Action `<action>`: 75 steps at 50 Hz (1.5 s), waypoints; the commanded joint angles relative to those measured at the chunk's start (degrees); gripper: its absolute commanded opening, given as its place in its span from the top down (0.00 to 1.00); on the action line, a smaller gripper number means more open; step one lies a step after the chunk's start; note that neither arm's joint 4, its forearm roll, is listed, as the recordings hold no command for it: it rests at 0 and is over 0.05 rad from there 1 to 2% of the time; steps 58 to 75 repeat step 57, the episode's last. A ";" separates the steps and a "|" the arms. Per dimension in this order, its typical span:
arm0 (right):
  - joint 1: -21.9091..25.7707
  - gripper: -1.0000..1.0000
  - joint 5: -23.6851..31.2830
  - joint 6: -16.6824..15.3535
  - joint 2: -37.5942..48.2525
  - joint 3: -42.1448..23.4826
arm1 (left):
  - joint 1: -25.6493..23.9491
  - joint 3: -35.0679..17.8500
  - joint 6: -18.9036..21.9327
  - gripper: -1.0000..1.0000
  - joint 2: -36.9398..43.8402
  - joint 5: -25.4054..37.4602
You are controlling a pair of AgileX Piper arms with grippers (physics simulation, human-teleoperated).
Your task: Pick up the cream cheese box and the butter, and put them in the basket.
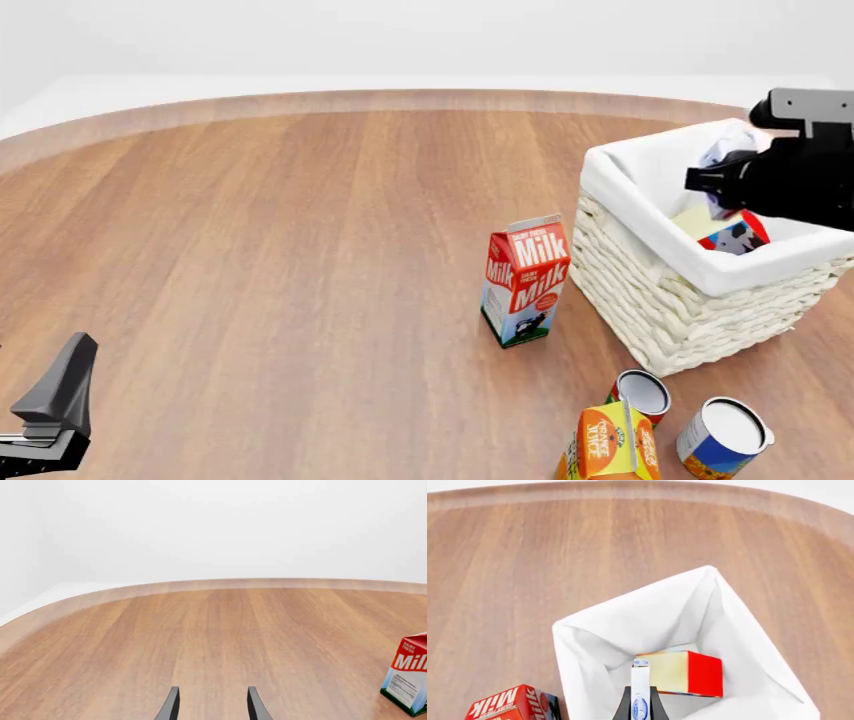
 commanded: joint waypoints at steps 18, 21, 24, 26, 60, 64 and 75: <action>0.73 0.00 -1.29 0.60 1.46 -0.09 | 0.00 0.00 0.00 0.00 0.00 0.00; 0.49 0.00 -1.19 0.68 1.37 -0.35 | 0.00 0.00 0.00 0.00 0.00 0.00; 0.64 0.00 -1.03 0.60 1.06 -0.25 | 0.00 0.00 0.00 0.00 0.00 0.00; 0.75 0.00 -0.76 0.68 0.85 -0.42 | 0.00 0.00 0.00 0.00 0.00 0.00; 2.26 0.00 4.20 -0.55 -4.01 -3.36 | 0.00 0.00 0.00 0.00 0.00 0.00; 2.26 0.00 4.20 -0.55 -4.01 -3.36 | 0.00 0.00 0.00 0.00 0.00 0.00; 2.26 0.00 4.20 -0.55 -4.01 -3.36 | 0.00 0.00 0.00 0.00 0.00 0.00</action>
